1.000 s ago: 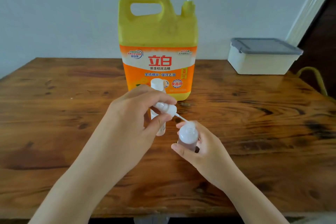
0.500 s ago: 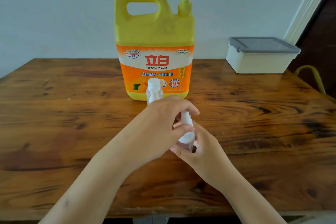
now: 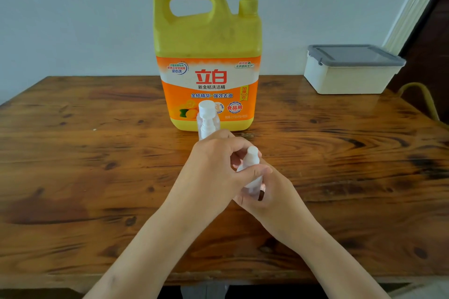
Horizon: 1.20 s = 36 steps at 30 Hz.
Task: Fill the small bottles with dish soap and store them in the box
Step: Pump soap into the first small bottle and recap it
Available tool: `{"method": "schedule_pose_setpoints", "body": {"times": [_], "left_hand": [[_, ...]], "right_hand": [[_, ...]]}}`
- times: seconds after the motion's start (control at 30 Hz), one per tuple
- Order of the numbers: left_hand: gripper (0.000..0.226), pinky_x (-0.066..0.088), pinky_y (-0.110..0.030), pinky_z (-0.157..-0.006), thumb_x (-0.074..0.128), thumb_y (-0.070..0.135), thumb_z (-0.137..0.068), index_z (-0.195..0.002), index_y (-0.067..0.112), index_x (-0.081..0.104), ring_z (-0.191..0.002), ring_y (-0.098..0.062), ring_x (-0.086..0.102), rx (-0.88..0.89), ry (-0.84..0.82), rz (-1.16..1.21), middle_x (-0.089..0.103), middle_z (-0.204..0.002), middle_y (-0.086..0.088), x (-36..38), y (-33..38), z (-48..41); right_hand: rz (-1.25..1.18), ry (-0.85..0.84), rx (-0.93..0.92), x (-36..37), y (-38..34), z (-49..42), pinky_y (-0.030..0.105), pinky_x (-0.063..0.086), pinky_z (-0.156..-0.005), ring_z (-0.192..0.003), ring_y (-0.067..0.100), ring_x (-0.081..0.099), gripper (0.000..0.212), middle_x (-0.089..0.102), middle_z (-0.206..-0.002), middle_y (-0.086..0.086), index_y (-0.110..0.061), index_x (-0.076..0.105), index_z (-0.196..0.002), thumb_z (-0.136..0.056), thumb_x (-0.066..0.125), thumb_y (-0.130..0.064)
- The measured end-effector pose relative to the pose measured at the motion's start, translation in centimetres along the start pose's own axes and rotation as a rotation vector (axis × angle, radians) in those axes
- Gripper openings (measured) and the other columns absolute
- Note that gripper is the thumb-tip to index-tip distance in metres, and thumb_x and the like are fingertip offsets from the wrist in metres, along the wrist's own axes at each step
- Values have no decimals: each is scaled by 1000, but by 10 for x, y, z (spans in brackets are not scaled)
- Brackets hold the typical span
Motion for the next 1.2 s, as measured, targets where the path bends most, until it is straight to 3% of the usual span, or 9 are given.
{"method": "schedule_pose_setpoints", "body": {"times": [0.17, 0.27, 0.4, 0.5, 0.63, 0.77, 0.9, 1.07, 1.2], "left_hand": [[32, 29, -2, -59, 66, 61, -76, -86, 32, 59, -66, -1, 52, -52, 16, -67, 56, -82, 16, 0, 0, -7], [32, 28, -3, -60, 66, 59, -79, -88, 29, 60, -71, -6, 51, 4, -29, -134, 53, -86, 13, 1, 6, -9], [38, 34, -9, -67, 67, 53, -82, -103, 22, 69, -86, -8, 53, 38, -92, -166, 52, -94, 12, 4, 7, -8], [32, 37, -2, -66, 71, 49, -80, -106, 29, 71, -84, -6, 55, 44, -75, -82, 58, -95, 14, 1, 6, -3], [28, 36, 0, -66, 73, 48, -79, -103, 32, 70, -87, -1, 58, 2, -47, 9, 65, -97, 17, -4, 1, 1], [32, 31, -2, -65, 67, 54, -82, -102, 29, 68, -88, -5, 54, 47, -102, -148, 63, -99, 13, -4, 8, -7], [29, 30, -3, -64, 64, 57, -82, -95, 31, 63, -82, -5, 53, 53, -91, -209, 60, -94, 14, -3, 9, -11], [34, 25, -3, -57, 60, 64, -78, -83, 32, 50, -69, -6, 51, -46, 79, -208, 54, -77, 15, -6, 3, -3], [30, 27, -1, -58, 65, 58, -82, -89, 30, 56, -77, -5, 48, 10, 27, -237, 54, -87, 15, 0, 6, -2]], "right_hand": [[-6, -17, 33, 0, 4, 1, -11, 31, -62, -97, -30, 44, 37, 43, -94, -59, -62, 45, -88, -76, 73, -42], [-29, -31, 20, 0, 1, 1, -10, 33, -65, -98, -24, 48, 24, 48, -98, -52, -61, 46, -91, -71, 60, -56], [-19, 6, -30, -1, -6, 2, -14, 26, -64, -98, -33, 43, 36, 43, -101, -58, -62, 43, -96, -75, 67, -45], [1, 8, -43, -1, -7, 2, -16, 23, -64, -99, -35, 39, 55, 40, -102, -61, -72, 37, -102, -78, 72, -36], [-2, -20, 6, 0, 1, 0, -13, 28, -68, -104, -28, 43, 39, 46, -103, -55, -62, 42, -106, -76, 64, -52], [-14, -36, 22, 2, 5, 1, -9, 33, -69, -101, -24, 47, 40, 56, -92, -39, -47, 46, -111, -79, 69, -43], [-13, -62, 27, 0, 2, 2, -7, 37, -70, -100, -22, 49, 32, 54, -95, -45, -57, 45, -98, -80, 67, -44], [-56, -63, 16, 2, -2, 2, -5, 38, -71, -98, -16, 56, 30, 55, -102, -41, -58, 46, -97, -76, 64, -47], [-2, -45, 10, 2, -1, 2, -6, 36, -73, -101, -17, 52, 32, 52, -102, -44, -61, 43, -98, -76, 63, -48]]}}
Point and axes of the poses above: each hand's wrist, its own z-axis away from the middle knuckle, its own x-axis out of the palm, y = z × x, the point moved 7 cm from there along -z, towards the middle knuckle
